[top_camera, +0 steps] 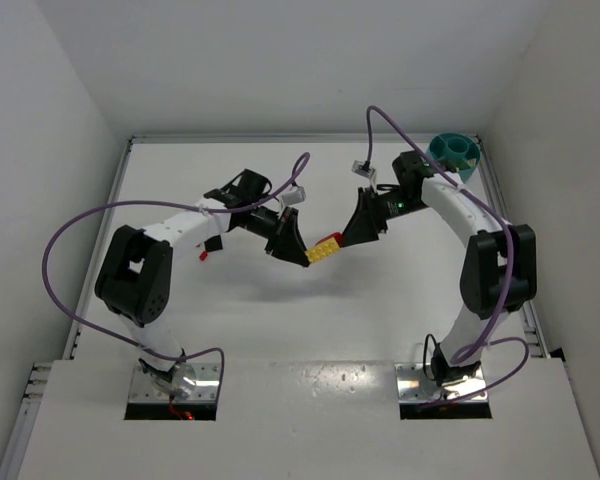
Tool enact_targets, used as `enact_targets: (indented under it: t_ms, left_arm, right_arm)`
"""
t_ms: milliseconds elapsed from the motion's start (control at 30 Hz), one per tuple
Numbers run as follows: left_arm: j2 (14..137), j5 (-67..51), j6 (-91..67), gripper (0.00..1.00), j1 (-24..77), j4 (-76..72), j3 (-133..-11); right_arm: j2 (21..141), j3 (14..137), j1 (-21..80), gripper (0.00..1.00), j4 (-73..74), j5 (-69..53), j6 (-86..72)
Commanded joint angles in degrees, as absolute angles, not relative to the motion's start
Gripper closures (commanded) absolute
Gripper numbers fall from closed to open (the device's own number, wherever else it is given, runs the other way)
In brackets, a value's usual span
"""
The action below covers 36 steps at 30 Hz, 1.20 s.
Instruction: Sort the legos into containers by color
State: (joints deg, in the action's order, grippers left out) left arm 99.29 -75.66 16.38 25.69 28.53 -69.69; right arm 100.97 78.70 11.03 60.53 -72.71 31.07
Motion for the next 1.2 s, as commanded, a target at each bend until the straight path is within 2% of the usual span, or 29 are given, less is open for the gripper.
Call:
enact_targets:
  t_ms: [0,400,633,833,1067,1167]
  left_arm:
    - [99.6,-79.7,17.2,1.00,25.0,28.4,-71.6]
    - [99.6,-79.7,17.2,1.00,25.6,28.4,-71.6]
    - [99.1,-77.2,18.7,1.00,28.4,30.4,-71.6]
    - [95.3,-71.0,27.5,1.00,32.6,35.5,-71.6]
    - [91.3,-65.1,32.6,1.00,33.7,36.1,-71.6]
    - [88.5,-63.9,30.1,1.00,33.7,32.5,-70.1]
  right_arm:
    - [101.1,80.9,11.9,0.51,59.7,-75.1,33.8]
    - [101.6,81.4,12.5,0.62,59.7,-75.8,33.8]
    - [101.6,80.9,13.6,0.84,59.2,-74.2,33.8]
    - [102.1,80.2,13.6,0.93,58.6,-73.7,33.8]
    - [102.7,79.0,13.6,0.96,56.4,-71.5,31.9]
    - [102.0,77.5,13.6,0.96,52.5,-69.1,28.9]
